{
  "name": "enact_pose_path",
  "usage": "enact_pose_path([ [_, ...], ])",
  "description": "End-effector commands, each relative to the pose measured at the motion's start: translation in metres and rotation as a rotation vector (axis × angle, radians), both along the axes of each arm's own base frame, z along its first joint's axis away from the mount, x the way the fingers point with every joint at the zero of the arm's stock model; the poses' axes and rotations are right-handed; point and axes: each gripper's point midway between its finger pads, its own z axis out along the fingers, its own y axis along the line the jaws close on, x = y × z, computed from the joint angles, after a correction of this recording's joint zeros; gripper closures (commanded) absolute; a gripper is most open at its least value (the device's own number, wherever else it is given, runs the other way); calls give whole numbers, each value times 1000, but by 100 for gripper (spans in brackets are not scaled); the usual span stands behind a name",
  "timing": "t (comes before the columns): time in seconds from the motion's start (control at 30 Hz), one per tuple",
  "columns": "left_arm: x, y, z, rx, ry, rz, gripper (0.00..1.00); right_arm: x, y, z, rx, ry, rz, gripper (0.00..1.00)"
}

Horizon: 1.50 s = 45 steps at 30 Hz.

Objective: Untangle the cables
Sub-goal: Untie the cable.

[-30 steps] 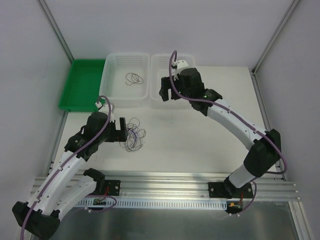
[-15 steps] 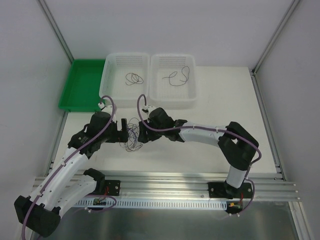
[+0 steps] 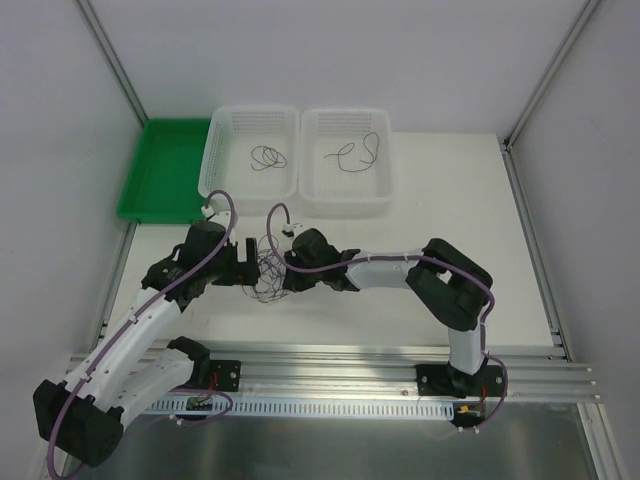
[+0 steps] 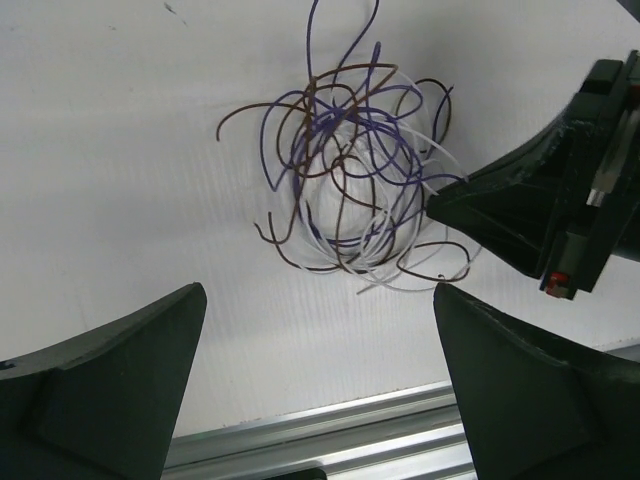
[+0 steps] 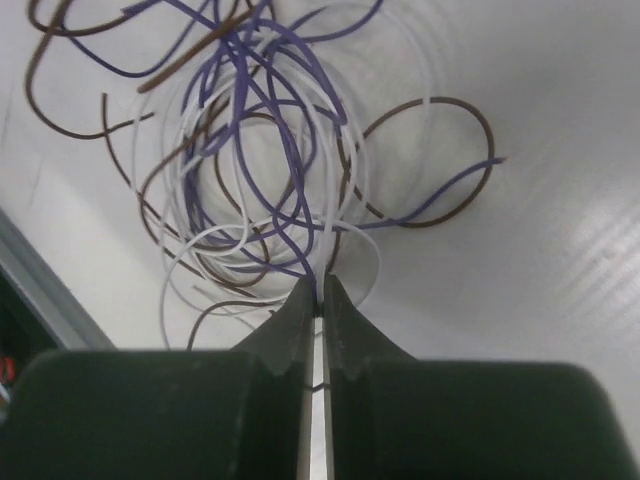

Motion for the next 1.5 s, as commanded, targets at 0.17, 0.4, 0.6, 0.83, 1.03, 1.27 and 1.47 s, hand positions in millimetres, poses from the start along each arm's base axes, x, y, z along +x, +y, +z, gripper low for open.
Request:
enact_pose_path([
  [0.17, -4, -12, -3, -65, 49, -26, 1, -19, -77, 23, -177, -123, 48, 99],
  [0.4, -2, -50, 9, -234, 60, -137, 7, -43, -104, 25, -219, -115, 143, 99],
  [0.6, 12, -78, 6, -341, 68, -193, 11, -47, -102, 36, -180, -120, 159, 99],
  [0.83, 27, -100, -12, -256, 77, -215, 18, -51, -97, 38, -146, -101, 170, 99],
  [1.03, 26, -116, -22, -214, 47, -253, 26, -53, -100, 44, -131, -111, 166, 99],
  [1.27, 36, -113, -47, -145, 74, -192, 47, -53, -99, 50, -112, -116, 155, 99],
  [1.47, 38, -113, -52, -140, 65, -157, 92, -51, -105, 50, -123, -128, 135, 99],
])
